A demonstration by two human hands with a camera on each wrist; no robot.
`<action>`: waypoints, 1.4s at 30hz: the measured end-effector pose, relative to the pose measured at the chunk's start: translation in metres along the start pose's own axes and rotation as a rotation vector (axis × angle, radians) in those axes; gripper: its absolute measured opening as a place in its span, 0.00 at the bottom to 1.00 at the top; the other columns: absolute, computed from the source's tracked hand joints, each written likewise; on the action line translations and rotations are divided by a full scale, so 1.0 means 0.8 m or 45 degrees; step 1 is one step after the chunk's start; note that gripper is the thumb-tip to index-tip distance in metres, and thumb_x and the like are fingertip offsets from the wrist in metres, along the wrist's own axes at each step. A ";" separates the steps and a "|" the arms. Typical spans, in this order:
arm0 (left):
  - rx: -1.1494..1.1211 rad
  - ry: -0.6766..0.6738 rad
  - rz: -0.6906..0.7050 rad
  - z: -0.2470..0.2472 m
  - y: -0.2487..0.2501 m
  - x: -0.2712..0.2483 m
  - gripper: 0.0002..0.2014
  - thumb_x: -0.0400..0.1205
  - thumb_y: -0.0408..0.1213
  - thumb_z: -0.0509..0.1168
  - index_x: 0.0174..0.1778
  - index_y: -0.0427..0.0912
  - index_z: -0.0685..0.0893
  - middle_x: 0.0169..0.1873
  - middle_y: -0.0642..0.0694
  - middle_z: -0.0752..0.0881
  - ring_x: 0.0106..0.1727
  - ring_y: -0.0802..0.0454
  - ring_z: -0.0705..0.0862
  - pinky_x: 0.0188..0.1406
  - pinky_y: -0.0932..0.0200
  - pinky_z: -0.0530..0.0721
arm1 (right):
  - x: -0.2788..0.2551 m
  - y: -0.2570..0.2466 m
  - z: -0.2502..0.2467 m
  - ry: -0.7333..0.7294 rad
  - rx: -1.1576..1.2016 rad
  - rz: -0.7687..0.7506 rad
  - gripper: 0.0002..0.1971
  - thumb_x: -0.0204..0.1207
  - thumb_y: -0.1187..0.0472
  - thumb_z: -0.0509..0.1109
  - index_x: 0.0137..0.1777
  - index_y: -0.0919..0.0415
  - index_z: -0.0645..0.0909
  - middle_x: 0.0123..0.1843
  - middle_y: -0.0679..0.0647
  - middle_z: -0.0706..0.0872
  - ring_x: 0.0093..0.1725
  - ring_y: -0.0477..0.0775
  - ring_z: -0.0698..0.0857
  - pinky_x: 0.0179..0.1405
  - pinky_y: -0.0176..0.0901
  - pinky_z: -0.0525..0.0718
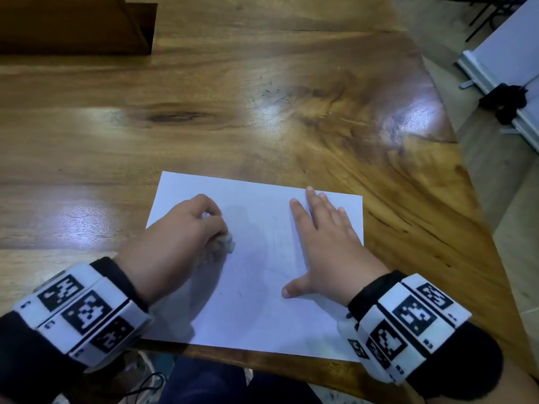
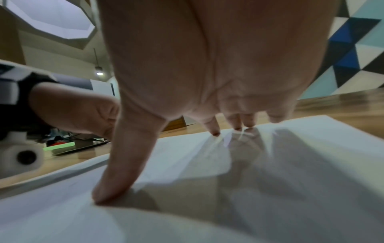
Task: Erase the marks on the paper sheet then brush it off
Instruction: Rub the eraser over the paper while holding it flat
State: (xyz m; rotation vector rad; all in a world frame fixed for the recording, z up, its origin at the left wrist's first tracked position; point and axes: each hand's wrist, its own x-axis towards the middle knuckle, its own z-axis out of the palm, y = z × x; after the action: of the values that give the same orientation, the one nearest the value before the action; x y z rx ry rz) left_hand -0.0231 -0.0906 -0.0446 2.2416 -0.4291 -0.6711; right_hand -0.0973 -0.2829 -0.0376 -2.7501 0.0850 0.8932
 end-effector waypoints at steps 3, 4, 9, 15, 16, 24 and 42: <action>0.536 0.042 0.211 0.001 0.008 0.017 0.04 0.72 0.28 0.66 0.40 0.38 0.83 0.43 0.37 0.80 0.43 0.35 0.78 0.45 0.46 0.80 | 0.007 -0.004 -0.007 0.018 0.007 -0.107 0.65 0.61 0.40 0.79 0.83 0.56 0.33 0.83 0.49 0.27 0.82 0.51 0.30 0.82 0.48 0.38; 0.643 0.009 0.241 0.001 0.017 0.025 0.04 0.73 0.30 0.66 0.42 0.39 0.84 0.44 0.38 0.79 0.45 0.36 0.78 0.45 0.49 0.78 | 0.009 -0.005 -0.008 0.012 0.006 -0.123 0.65 0.61 0.40 0.79 0.83 0.54 0.32 0.83 0.48 0.28 0.82 0.51 0.30 0.82 0.47 0.39; 0.584 0.095 0.208 0.007 0.060 0.067 0.09 0.75 0.36 0.67 0.50 0.40 0.83 0.38 0.43 0.78 0.40 0.45 0.76 0.38 0.60 0.67 | 0.013 -0.007 -0.005 0.008 -0.040 -0.111 0.67 0.60 0.40 0.80 0.82 0.49 0.28 0.83 0.48 0.27 0.82 0.54 0.29 0.80 0.47 0.38; 0.622 -0.225 0.466 0.013 0.039 0.032 0.04 0.71 0.32 0.68 0.30 0.41 0.83 0.29 0.45 0.78 0.33 0.43 0.78 0.30 0.58 0.68 | 0.017 -0.007 0.002 0.028 -0.052 -0.099 0.68 0.58 0.38 0.80 0.81 0.50 0.28 0.83 0.49 0.26 0.81 0.56 0.29 0.82 0.52 0.38; 0.634 -0.335 0.465 0.013 0.036 0.026 0.05 0.71 0.34 0.69 0.29 0.42 0.82 0.28 0.45 0.79 0.33 0.45 0.78 0.29 0.60 0.68 | 0.018 -0.007 0.002 0.028 -0.056 -0.100 0.68 0.58 0.37 0.80 0.81 0.50 0.28 0.82 0.49 0.26 0.81 0.56 0.29 0.82 0.52 0.38; 0.613 -0.084 0.422 0.015 0.042 0.054 0.03 0.74 0.35 0.65 0.39 0.40 0.83 0.34 0.46 0.76 0.36 0.47 0.72 0.34 0.60 0.63 | 0.018 -0.007 0.001 0.018 -0.068 -0.091 0.69 0.58 0.37 0.80 0.81 0.50 0.27 0.82 0.49 0.26 0.81 0.56 0.29 0.82 0.51 0.38; 0.596 -0.455 0.418 0.006 0.026 0.018 0.02 0.71 0.38 0.69 0.37 0.47 0.86 0.29 0.52 0.77 0.32 0.53 0.76 0.29 0.64 0.66 | 0.014 -0.008 -0.001 0.014 -0.038 -0.102 0.68 0.59 0.39 0.80 0.82 0.51 0.28 0.83 0.49 0.27 0.82 0.56 0.29 0.82 0.52 0.39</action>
State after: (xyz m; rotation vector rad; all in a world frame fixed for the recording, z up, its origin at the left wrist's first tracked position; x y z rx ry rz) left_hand -0.0163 -0.1142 -0.0364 2.3905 -1.2096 -0.8614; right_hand -0.0869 -0.2767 -0.0426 -2.7644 -0.0359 0.8649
